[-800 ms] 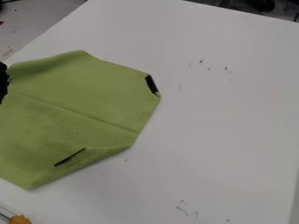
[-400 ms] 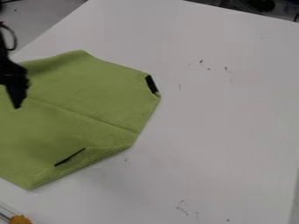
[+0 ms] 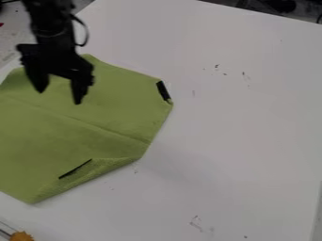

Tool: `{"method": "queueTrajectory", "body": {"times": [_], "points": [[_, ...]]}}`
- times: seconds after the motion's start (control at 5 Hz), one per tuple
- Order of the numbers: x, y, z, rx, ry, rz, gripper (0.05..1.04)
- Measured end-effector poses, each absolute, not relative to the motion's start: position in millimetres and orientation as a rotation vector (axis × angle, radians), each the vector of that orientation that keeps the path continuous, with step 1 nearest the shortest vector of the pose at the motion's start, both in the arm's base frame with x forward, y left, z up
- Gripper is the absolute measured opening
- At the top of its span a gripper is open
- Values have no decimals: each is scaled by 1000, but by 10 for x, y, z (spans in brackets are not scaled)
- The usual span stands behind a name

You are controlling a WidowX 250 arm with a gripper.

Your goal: Fold the cloth from top left to bottom right

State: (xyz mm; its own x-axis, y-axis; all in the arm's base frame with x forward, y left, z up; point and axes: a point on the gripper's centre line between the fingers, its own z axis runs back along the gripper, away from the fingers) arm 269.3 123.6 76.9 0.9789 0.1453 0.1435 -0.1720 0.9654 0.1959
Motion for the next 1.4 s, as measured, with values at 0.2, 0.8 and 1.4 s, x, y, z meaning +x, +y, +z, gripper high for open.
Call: {"method": "queueTrajectory", "body": {"times": [0.2, 0.8, 1.4], "points": [[3057, 899, 746, 182, -169, 115, 1000], [3877, 333, 479, 68, -224, 79, 1000], [3980, 391, 168, 37, -227, 150, 999]]}}
